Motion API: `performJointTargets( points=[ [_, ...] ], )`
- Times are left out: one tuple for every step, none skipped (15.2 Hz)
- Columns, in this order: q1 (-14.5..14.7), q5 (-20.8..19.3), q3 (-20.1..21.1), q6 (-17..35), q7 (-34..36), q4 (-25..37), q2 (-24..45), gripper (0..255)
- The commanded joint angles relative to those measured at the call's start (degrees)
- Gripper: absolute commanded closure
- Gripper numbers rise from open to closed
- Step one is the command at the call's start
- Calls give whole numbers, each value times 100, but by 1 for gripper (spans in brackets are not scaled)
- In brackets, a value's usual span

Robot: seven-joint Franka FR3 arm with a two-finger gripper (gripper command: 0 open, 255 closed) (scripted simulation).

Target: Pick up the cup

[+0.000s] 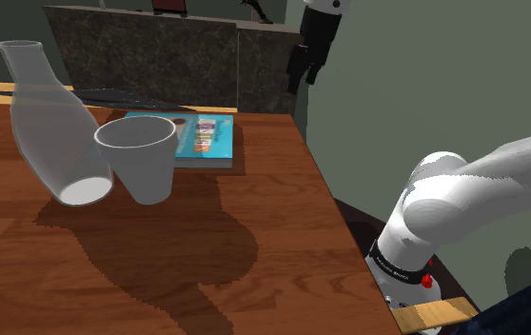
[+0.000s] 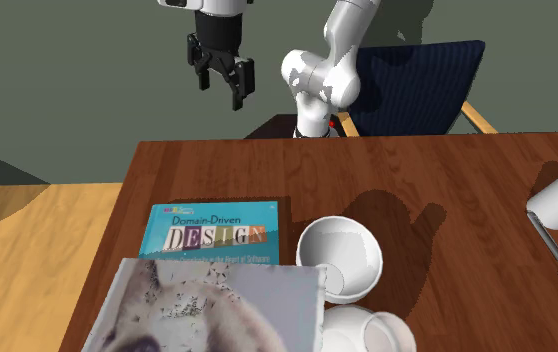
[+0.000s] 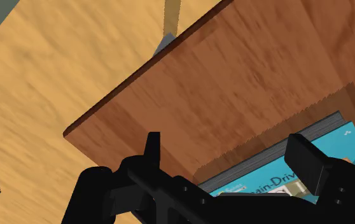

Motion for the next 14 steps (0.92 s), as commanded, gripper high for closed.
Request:
performJointTargets(
  points=[
    [0,0,0,0,0,0,0,0],
    [42,91,98,23,130,38,87,0],
    [82,180,196,48,259,81,180,0],
    [121,267,293,74,387,131,278,0],
    [159,351,388,101,514,187,380,0],
    [196,433,483,129,640,249,488,0],
    [232,512,577,158,765,316,600,0],
    [266,587,669,187,889,390,717,0],
    [298,660,761,217,1012,470,838,0],
    [328,728,852,247,1135,556,963,0],
    [357,793,943,276,1257,649,1092,0],
    [385,853,1032,306,1379,747,1226,0],
    [412,909,1120,335,1501,851,1363,0],
    [437,960,1208,363,1622,961,1504,0]
  ],
)
